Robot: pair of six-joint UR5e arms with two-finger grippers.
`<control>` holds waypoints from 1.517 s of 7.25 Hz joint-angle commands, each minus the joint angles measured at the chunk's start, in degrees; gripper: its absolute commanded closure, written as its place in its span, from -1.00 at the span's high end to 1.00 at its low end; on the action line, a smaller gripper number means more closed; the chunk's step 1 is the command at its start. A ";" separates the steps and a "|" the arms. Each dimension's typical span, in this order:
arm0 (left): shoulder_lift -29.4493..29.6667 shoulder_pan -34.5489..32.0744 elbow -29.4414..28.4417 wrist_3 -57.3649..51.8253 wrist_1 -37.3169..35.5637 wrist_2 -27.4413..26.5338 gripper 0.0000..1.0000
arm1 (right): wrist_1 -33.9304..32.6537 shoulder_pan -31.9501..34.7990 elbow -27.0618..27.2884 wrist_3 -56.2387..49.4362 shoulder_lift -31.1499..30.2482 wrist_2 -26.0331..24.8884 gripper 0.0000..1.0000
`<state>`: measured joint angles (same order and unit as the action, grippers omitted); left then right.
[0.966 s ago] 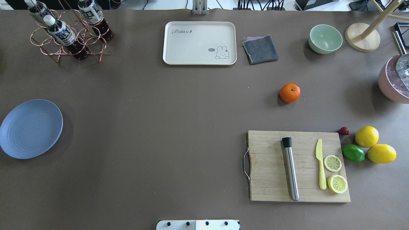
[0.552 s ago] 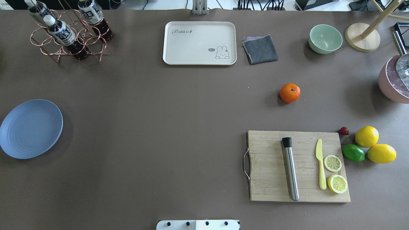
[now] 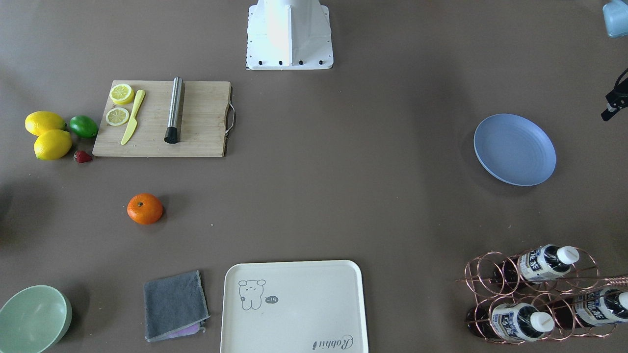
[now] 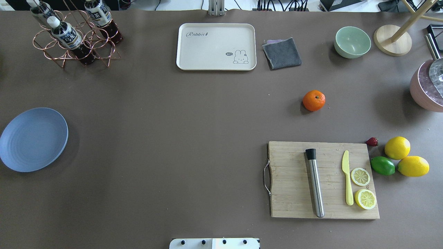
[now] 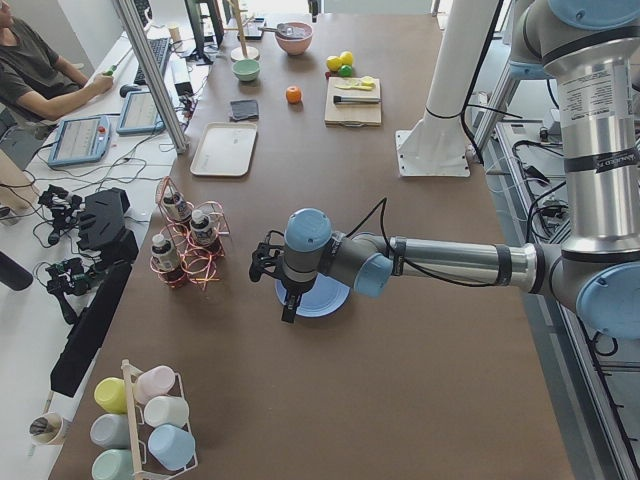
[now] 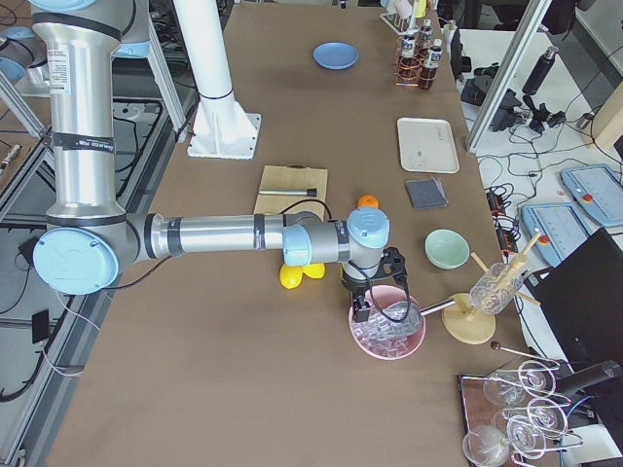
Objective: Pick orange to plate
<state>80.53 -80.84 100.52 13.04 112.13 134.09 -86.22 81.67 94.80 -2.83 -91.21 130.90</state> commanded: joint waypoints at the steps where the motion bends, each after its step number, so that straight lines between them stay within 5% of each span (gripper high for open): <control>1: 5.49 1.98 -7.33 -0.38 0.55 0.03 0.95 | 0.00 -1.77 0.13 -0.07 0.15 0.06 1.00; 4: 9.72 11.55 -20.50 12.67 19.39 -2.16 0.95 | 0.00 -2.39 0.48 -0.07 0.15 0.15 1.00; 6: 9.47 16.04 -22.73 17.01 24.96 -6.46 0.94 | 0.09 -3.18 0.48 -0.07 0.24 0.06 1.00; 9: 6.83 16.32 -22.74 17.29 29.99 -5.77 0.34 | 0.00 -3.27 0.48 0.02 0.68 0.06 1.00; 11: 5.61 16.32 -22.56 17.29 31.74 -3.75 0.24 | 0.00 -3.27 0.48 0.02 0.68 0.15 1.00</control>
<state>86.96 -64.54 77.89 30.31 142.49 129.43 -86.22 78.40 95.27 -2.82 -90.53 131.01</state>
